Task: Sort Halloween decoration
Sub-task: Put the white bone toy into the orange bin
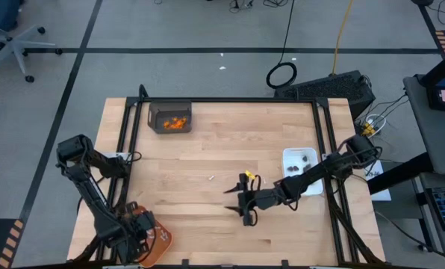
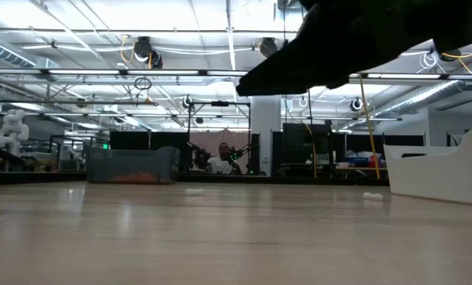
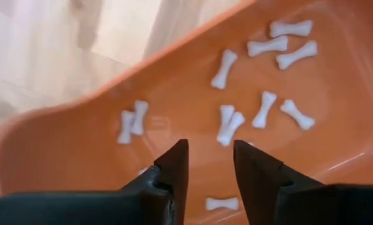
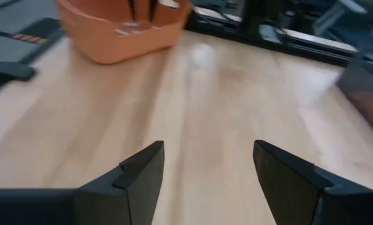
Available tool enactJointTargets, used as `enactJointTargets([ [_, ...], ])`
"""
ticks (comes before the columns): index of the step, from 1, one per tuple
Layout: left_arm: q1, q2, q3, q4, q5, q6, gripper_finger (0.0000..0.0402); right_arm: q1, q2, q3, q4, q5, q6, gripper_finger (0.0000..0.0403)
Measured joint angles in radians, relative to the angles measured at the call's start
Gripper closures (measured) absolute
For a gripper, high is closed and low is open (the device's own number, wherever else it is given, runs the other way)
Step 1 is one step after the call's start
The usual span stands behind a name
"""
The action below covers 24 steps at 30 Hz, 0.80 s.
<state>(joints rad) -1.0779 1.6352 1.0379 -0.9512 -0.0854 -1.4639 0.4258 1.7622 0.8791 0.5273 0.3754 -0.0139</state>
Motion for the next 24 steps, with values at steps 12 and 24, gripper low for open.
enactJointTargets([
  [12, 0.01, -0.067, 0.035, -0.064, -0.557, 0.314, 0.0282, -0.089, -0.099, 0.0, -0.23, 0.036, 0.175, 0.0182],
  [24, 0.257, -0.071, 0.035, -0.054, -1.069, 0.485, 0.0281, -0.105, -0.148, 0.0, -0.395, 0.044, 0.227, 0.0225],
])
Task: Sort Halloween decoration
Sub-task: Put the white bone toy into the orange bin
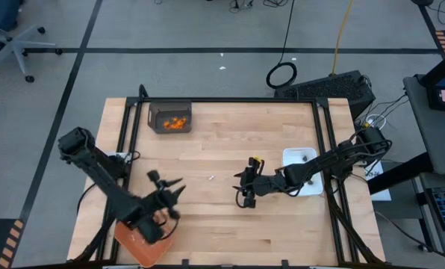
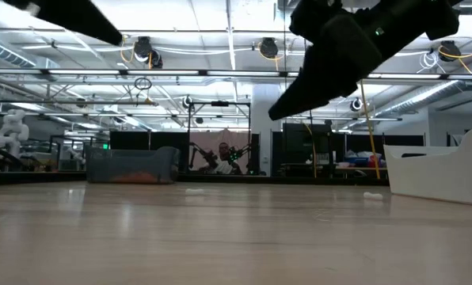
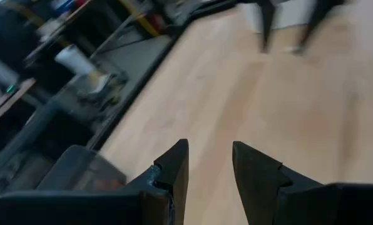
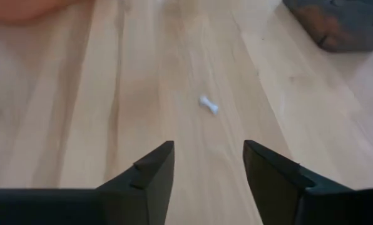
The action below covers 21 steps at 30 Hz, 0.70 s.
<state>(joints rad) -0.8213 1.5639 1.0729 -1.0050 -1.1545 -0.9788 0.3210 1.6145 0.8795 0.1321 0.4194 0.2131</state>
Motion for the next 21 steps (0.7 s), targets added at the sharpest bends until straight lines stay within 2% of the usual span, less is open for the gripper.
enactJointTargets([
  [5, 0.133, 0.0, 0.0, 0.142, 0.019, 0.136, 0.0281, 0.004, 0.0, 0.0, -0.107, -0.001, -0.006, 0.0232],
  [10, 0.23, 0.0, 0.0, 0.335, 0.146, 0.336, 0.0281, 0.02, 0.0, 0.0, -0.153, -0.001, -0.009, 0.0232],
  [13, 0.298, 0.009, 0.0, 0.448, 0.242, 0.388, 0.0281, 0.024, 0.008, 0.0, -0.087, -0.001, -0.014, 0.0232],
  [16, 0.352, 0.038, 0.0, 0.477, 0.332, 0.402, 0.0281, 0.028, 0.031, 0.0, 0.02, 0.0, -0.013, 0.0232],
  [21, 0.401, 0.117, 0.0, 0.483, 0.366, 0.364, 0.0281, 0.053, 0.076, 0.0, 0.098, -0.002, -0.016, 0.0232],
])
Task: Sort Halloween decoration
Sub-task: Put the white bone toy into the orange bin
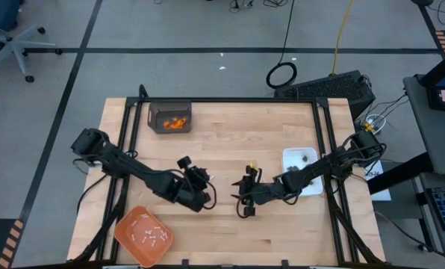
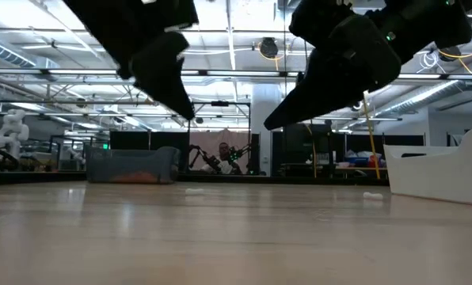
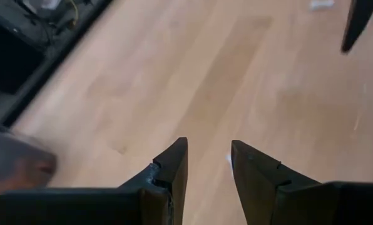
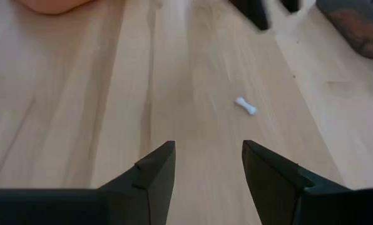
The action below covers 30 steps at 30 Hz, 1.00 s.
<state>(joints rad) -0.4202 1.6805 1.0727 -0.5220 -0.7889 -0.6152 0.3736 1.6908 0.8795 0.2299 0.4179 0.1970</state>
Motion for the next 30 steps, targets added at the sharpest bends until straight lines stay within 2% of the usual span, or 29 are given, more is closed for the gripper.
enactJointTargets([
  [6, 0.008, 0.115, -0.001, 0.09, 0.055, -0.005, 0.0269, 0.016, 0.005, -0.001, -0.043, 0.0, 0.0, 0.0232],
  [11, 0.008, 0.175, -0.01, 0.113, 0.062, -0.031, 0.0215, 0.029, 0.005, -0.001, -0.084, -0.003, 0.0, 0.0232],
  [16, 0.008, 0.175, -0.108, 0.305, 0.056, -0.024, 0.0174, 0.044, 0.005, -0.001, -0.085, -0.003, -0.01, 0.0232],
  [23, 0.021, 0.172, -0.27, 0.615, 0.08, -0.006, 0.0169, 0.046, 0.005, -0.001, -0.085, -0.003, -0.018, 0.0232],
  [30, 0.073, 0.17, -0.337, 0.752, 0.164, -0.007, 0.0174, 0.045, 0.005, -0.001, -0.085, -0.002, -0.026, 0.0232],
])
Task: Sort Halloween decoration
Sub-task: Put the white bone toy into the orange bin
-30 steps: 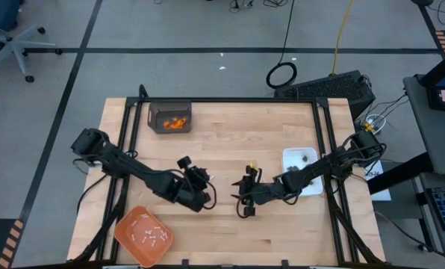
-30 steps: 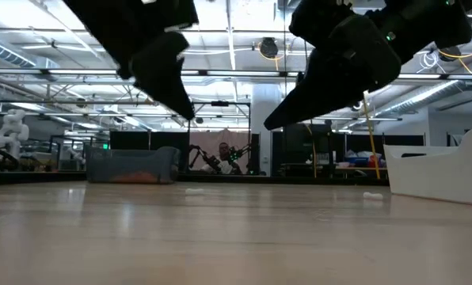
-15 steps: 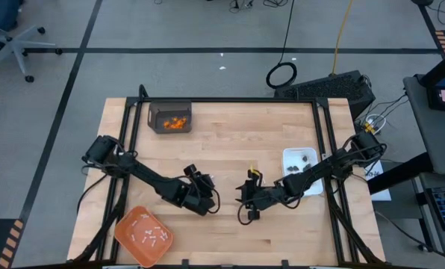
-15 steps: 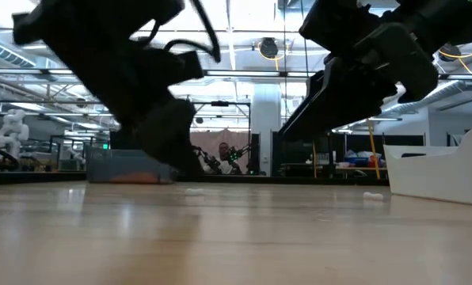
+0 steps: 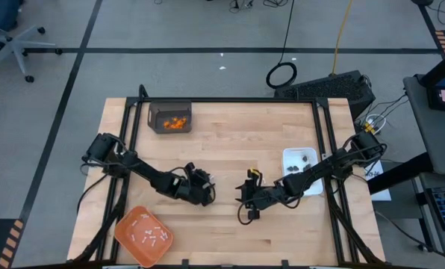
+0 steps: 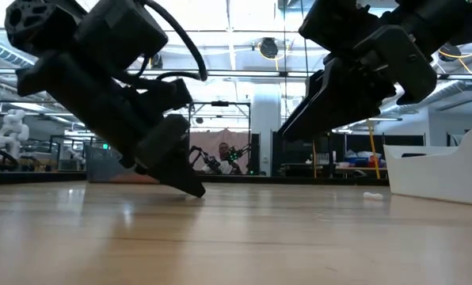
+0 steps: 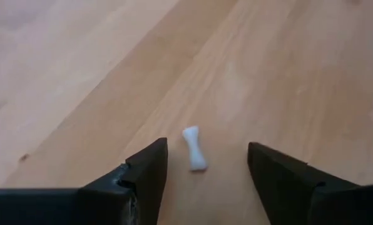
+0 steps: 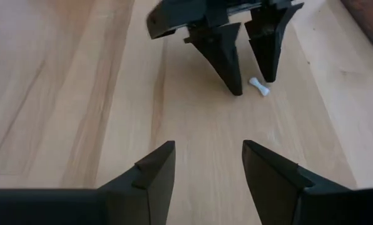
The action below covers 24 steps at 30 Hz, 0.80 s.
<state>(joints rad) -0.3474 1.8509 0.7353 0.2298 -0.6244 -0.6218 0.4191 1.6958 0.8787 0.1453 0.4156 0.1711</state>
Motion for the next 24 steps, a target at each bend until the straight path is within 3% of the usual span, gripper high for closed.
enactJointTargets([
  [7, 0.032, -0.003, -0.034, 0.021, 0.03, -0.026, 0.0233, 0.0, 0.0, 0.0, 0.0, 0.0, 0.0, 0.0232],
  [19, 0.034, -0.004, -0.078, 0.016, 0.036, -0.023, 0.0388, 0.0, 0.0, 0.0, 0.003, 0.001, 0.0, 0.0232],
  [24, 0.028, -0.002, -0.08, 0.047, 0.048, 0.033, 0.0391, 0.0, 0.0, 0.0, 0.008, 0.002, 0.0, 0.0232],
])
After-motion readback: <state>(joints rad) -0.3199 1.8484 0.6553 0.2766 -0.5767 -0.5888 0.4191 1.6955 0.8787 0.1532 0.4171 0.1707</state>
